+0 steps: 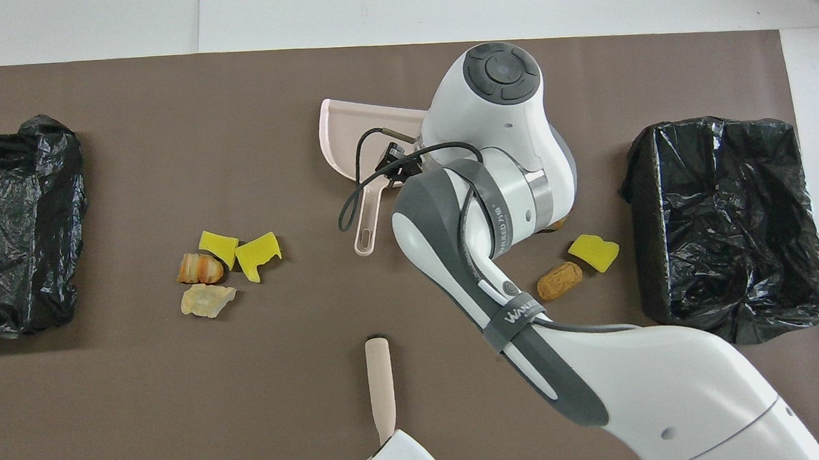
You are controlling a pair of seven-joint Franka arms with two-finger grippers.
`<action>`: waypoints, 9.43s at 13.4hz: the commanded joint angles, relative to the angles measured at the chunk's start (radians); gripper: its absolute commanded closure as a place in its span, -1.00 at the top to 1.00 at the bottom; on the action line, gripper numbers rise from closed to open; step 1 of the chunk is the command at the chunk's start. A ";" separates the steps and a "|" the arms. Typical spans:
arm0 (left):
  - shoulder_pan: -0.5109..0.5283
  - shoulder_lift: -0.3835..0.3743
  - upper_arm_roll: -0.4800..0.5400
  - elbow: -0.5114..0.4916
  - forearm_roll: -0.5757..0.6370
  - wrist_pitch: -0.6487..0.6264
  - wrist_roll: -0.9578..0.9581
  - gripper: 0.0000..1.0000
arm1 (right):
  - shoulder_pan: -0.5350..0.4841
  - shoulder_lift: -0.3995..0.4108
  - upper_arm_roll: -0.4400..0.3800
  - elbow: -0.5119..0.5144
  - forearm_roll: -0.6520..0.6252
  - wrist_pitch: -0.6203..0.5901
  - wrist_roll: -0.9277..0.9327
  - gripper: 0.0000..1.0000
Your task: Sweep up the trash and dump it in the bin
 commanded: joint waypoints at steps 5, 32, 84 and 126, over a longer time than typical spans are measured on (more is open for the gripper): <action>-0.013 0.057 0.016 -0.003 -0.007 0.061 0.006 0.79 | 0.073 0.100 0.006 0.066 0.015 0.067 0.030 1.00; 0.332 0.087 0.027 0.193 0.153 -0.312 0.227 -1.00 | -0.035 -0.133 0.003 -0.052 0.023 -0.162 -0.460 -1.00; 0.407 0.195 0.016 0.240 -0.152 -0.185 0.649 -1.00 | 0.090 -0.385 0.011 -0.619 -0.227 -0.036 -1.573 -1.00; 0.291 0.040 -0.183 -0.030 -0.262 -0.068 0.240 0.83 | -0.882 -0.595 -0.020 -0.454 -0.628 -0.265 -2.185 -1.00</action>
